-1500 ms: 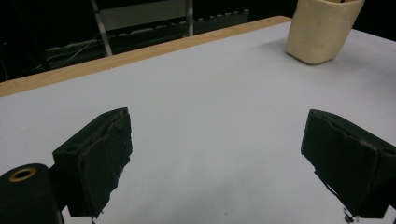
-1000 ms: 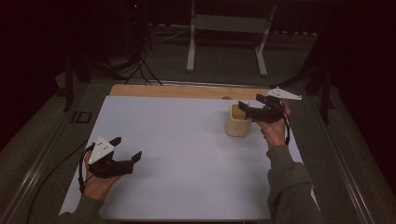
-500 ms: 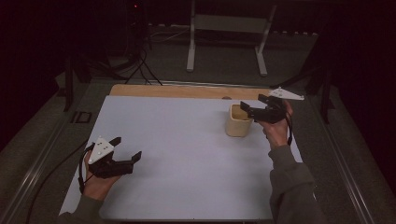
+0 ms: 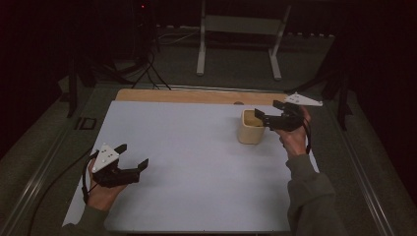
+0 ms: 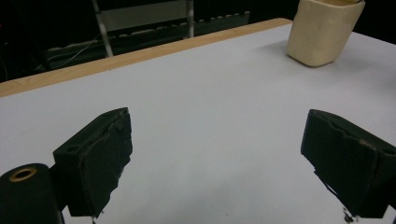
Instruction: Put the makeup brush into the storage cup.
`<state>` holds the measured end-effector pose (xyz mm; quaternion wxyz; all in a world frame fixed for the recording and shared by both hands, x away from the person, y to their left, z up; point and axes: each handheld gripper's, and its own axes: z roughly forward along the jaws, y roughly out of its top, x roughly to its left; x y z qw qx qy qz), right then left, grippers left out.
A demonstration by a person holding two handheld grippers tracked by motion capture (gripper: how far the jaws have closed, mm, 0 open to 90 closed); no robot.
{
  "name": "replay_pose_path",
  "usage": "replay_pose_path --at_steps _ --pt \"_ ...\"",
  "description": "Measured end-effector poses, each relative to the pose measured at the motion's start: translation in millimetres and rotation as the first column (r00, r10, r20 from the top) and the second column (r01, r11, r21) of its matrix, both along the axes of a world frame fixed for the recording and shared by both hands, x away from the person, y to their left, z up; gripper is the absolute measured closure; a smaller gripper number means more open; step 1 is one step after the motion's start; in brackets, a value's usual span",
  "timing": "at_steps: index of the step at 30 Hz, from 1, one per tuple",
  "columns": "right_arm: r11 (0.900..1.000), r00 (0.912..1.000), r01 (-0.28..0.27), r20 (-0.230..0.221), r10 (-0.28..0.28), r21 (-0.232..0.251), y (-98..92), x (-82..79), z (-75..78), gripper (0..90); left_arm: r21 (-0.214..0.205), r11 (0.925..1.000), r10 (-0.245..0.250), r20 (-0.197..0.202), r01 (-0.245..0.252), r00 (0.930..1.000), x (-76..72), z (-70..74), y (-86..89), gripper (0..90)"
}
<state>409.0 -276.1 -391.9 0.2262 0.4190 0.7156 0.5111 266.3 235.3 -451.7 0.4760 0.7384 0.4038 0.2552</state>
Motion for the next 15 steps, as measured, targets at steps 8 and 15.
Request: replay_pose_path --at_steps 8,15 --pt "0.9998 0.9998 -0.020 -0.002 0.020 -0.002 -3.1 -5.0 -0.4 9.6 -0.003 1.0000 0.001 -0.001 -0.001 1.0000 -0.1 -0.1 0.4 10.0" --pt "0.9992 0.9992 -0.039 -0.001 0.039 0.006 -8.3 -13.5 -3.9 9.6 -0.010 1.0000 -0.001 -0.003 0.001 1.0000 -0.2 -0.2 1.1 10.0"
